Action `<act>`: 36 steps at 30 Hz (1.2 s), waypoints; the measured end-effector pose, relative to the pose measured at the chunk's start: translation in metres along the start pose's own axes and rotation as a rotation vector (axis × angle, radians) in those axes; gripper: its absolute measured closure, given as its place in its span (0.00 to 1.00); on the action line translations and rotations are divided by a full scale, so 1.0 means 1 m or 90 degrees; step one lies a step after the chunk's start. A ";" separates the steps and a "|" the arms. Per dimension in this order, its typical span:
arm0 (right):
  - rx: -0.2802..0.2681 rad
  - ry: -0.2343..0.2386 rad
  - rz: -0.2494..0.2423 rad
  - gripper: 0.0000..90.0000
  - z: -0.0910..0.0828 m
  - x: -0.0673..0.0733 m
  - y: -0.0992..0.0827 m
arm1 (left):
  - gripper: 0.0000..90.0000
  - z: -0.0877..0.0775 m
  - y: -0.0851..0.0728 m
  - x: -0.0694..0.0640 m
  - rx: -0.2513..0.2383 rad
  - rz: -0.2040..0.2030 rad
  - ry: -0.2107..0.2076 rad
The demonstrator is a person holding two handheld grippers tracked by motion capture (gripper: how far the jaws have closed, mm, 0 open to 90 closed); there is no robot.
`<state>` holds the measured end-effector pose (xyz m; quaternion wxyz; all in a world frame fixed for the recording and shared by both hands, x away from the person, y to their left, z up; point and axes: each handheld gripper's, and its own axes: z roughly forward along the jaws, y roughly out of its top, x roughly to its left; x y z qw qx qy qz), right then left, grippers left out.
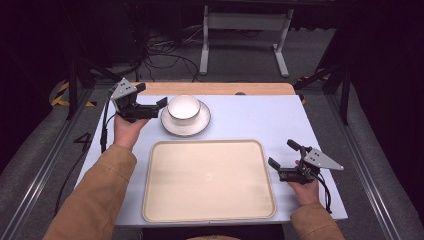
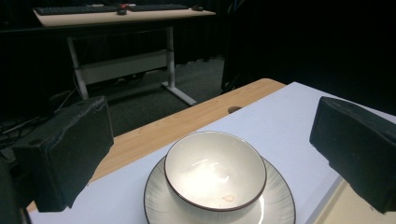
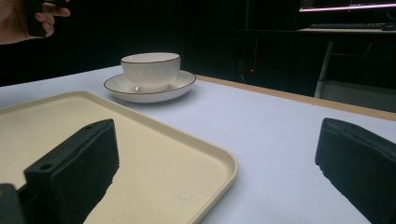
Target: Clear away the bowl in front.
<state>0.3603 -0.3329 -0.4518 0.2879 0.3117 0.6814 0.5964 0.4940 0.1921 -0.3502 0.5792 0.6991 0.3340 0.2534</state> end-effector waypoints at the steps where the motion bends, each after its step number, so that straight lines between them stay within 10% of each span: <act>1: 0.001 -0.001 0.000 0.00 0.000 0.000 0.000 | 0.00 0.002 0.000 0.001 0.007 0.004 0.006; 19: 0.008 0.002 0.010 0.00 0.000 0.000 0.000 | 0.02 0.030 0.009 0.009 0.063 -0.017 0.018; 36: 0.011 0.013 0.013 0.00 0.002 0.000 0.000 | 0.13 0.067 -0.004 0.015 0.217 -0.077 0.055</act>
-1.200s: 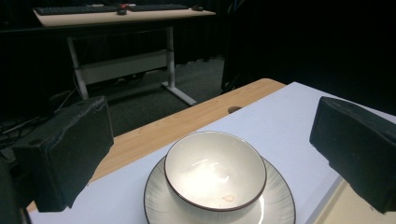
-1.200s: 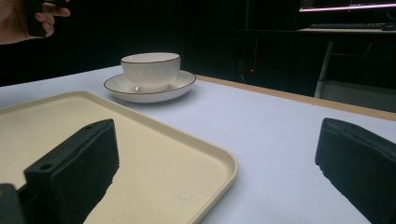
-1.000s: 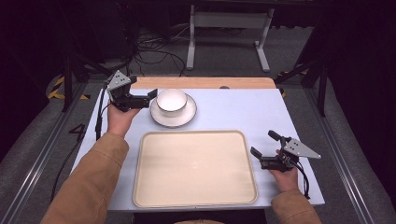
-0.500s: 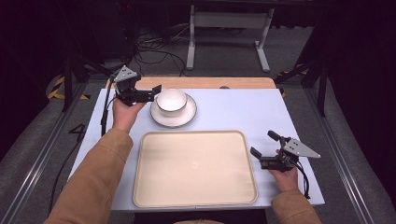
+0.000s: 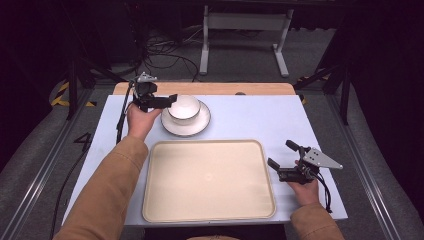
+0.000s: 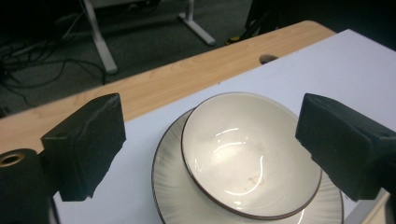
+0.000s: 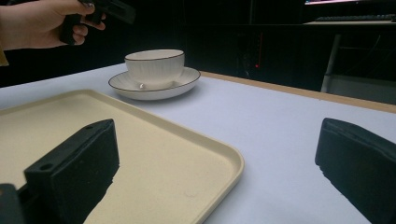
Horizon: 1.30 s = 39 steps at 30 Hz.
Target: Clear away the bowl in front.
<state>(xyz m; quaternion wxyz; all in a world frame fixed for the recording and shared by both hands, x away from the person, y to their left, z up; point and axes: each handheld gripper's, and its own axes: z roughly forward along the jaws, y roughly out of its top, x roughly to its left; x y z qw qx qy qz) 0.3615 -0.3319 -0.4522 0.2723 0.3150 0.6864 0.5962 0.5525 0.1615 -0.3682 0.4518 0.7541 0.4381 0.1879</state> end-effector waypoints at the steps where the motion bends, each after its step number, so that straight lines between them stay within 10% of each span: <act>1: 0.000 0.000 0.001 0.00 0.000 0.000 0.000 | 0.14 0.003 -0.001 0.002 0.009 -0.016 -0.002; 14: 0.008 -0.004 0.008 0.00 0.001 0.000 0.000 | 0.28 0.028 -0.007 0.010 0.103 -0.090 0.020; 39: 0.013 -0.011 0.008 0.01 0.002 0.000 0.000 | 0.56 0.058 -0.018 0.010 0.234 -0.147 0.001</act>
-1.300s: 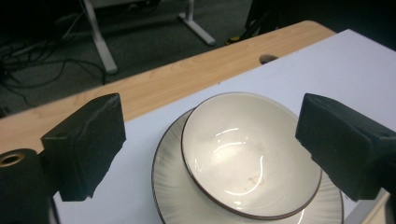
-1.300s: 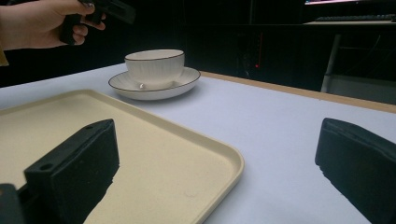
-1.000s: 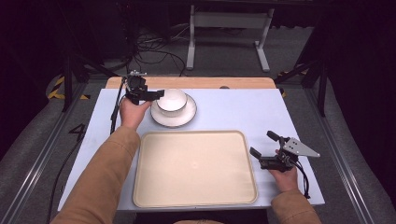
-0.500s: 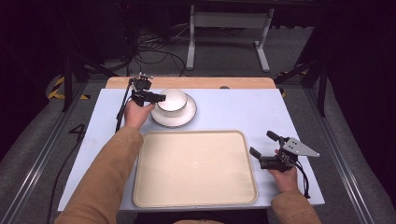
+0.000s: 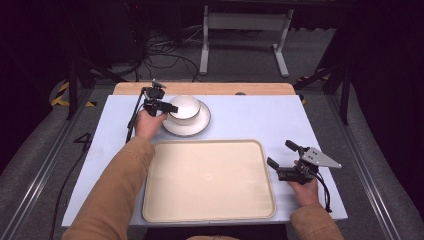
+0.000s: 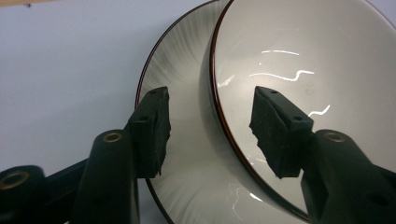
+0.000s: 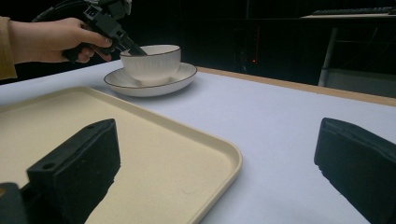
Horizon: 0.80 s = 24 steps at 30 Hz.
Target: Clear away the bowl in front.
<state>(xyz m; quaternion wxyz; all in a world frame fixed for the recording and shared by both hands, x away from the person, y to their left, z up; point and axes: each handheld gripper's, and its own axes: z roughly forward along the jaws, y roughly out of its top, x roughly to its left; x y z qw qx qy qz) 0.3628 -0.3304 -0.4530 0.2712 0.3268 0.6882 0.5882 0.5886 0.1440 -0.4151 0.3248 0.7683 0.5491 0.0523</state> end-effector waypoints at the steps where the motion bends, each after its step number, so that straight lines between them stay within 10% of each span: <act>1: 0.001 0.000 0.000 0.01 0.000 0.000 0.000 | 0.57 0.001 0.000 0.000 0.006 0.001 0.004; 24: 0.006 -0.003 -0.007 0.01 0.001 0.001 0.000 | 0.91 0.005 0.003 -0.007 -0.005 -0.033 0.034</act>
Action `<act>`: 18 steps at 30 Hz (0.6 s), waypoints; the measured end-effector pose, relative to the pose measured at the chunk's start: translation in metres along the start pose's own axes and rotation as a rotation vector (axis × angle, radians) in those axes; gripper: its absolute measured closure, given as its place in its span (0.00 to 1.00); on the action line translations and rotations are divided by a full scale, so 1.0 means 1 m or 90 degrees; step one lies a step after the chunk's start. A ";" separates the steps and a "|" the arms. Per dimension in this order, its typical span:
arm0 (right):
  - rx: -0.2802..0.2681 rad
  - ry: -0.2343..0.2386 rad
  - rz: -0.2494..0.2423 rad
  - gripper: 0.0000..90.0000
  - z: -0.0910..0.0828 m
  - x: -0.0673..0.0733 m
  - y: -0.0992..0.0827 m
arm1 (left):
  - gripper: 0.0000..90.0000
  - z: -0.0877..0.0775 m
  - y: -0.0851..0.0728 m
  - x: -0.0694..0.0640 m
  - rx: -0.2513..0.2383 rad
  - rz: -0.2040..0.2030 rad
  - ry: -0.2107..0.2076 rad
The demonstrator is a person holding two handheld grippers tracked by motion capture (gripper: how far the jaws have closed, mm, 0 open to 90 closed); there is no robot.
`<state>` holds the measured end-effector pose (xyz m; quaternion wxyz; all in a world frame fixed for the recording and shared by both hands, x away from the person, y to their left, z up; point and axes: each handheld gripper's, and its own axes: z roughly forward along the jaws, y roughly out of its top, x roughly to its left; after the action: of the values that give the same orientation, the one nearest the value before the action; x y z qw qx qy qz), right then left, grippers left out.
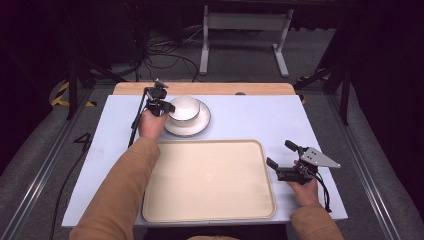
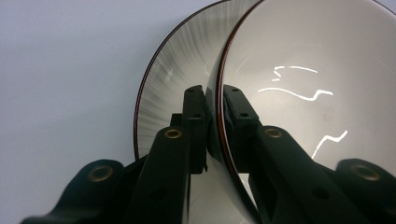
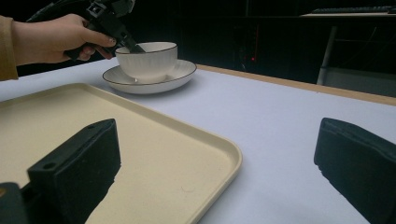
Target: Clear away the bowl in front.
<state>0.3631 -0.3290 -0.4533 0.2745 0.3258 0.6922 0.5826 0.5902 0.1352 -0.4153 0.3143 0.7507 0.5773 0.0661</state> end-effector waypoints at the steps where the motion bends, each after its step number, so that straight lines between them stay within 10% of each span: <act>1: 0.000 0.000 0.000 0.01 0.000 0.000 0.000 | 0.91 0.000 0.000 0.000 0.000 -0.003 -0.001; 18: 0.003 -0.003 0.000 0.01 0.000 0.000 0.000 | 0.91 -0.013 0.004 -0.015 -0.012 0.044 0.032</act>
<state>0.3631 -0.3290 -0.4533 0.2751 0.3277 0.6931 0.5801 0.5826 0.1262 -0.3987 0.3041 0.7651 0.5584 0.1013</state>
